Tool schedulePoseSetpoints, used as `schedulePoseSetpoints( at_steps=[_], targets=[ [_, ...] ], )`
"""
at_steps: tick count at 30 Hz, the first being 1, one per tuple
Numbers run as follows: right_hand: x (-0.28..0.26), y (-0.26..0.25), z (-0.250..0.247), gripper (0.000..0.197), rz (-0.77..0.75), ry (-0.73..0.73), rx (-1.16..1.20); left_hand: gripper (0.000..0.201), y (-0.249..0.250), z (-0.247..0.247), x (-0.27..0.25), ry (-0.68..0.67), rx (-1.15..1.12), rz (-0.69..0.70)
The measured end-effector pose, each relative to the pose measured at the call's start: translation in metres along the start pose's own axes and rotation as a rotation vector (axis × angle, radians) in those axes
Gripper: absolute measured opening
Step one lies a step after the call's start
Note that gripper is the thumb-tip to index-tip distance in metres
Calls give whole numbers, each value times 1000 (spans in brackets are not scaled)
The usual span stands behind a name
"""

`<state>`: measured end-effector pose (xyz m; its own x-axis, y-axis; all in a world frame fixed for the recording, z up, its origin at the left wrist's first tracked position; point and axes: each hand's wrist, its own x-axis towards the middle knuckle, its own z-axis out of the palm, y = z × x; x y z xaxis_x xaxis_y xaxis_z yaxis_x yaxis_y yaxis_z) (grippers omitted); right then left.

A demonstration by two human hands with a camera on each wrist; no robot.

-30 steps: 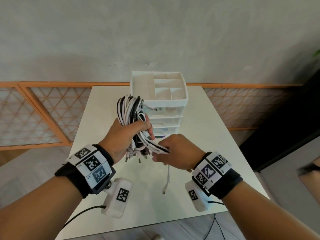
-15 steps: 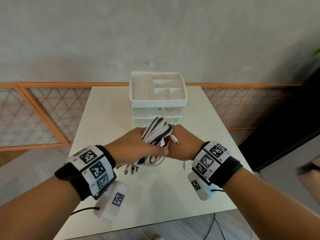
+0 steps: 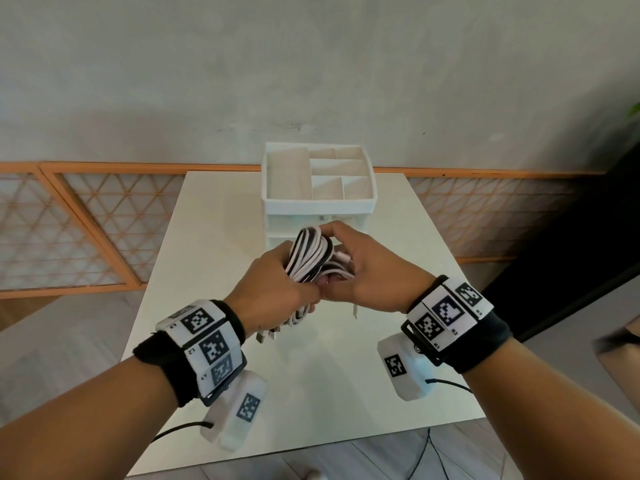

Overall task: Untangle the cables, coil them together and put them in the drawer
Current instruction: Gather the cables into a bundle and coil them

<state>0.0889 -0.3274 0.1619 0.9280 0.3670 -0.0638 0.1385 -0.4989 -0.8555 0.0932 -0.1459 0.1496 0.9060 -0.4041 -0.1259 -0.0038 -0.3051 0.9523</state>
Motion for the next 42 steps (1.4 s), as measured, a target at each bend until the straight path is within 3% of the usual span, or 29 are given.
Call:
schedulePoseSetpoints(
  at_steps=[2, 5, 10, 13, 16, 17, 20, 25, 28, 33, 36, 37, 39, 42],
  targets=[
    [-3, 1, -7, 52, 53, 8, 11, 32, -3, -5, 0, 22, 5, -20],
    [-8, 6, -16, 24, 105, 77, 14, 31, -5, -13, 0, 59, -26, -52],
    [-9, 12, 5, 17, 81, 278, 342, 20, -8, -8, 3, 77, -195, -84],
    [-5, 6, 27, 14, 37, 482, 478, 31, -2, -3, 3, 82, -332, -80],
    [-3, -2, 51, 14, -23, 606, 421, 63, 2, -2, 7, 62, -427, -64],
    [-3, -4, 58, 13, -32, 612, 385, 68, 3, -1, 7, 59, -452, -72],
    [1, -6, 72, 17, -40, 587, 246, 61, 4, -2, 8, 85, -565, -127],
    [0, -11, 66, 18, -32, 402, 269, 60, -4, -12, 9, 137, -651, -183],
    [0, -8, 70, 17, -75, 486, 251, 60, -3, -13, 7, 93, -657, -178],
    [-5, -3, 65, 19, -203, 443, 78, 29, -7, -16, 4, 84, -626, -128],
    [1, -5, 35, 12, -162, 640, 45, 24, -11, -13, 2, 99, -523, -116],
    [3, -7, 25, 21, -162, 674, -32, 20, -11, -12, 1, 98, -493, -116],
    [10, -9, 12, 33, -191, 593, -179, 20, -11, -10, 1, 98, -461, -108],
    [14, -12, 13, 16, -129, 471, -170, 31, -10, -8, 2, 93, -455, -94]
  ],
)
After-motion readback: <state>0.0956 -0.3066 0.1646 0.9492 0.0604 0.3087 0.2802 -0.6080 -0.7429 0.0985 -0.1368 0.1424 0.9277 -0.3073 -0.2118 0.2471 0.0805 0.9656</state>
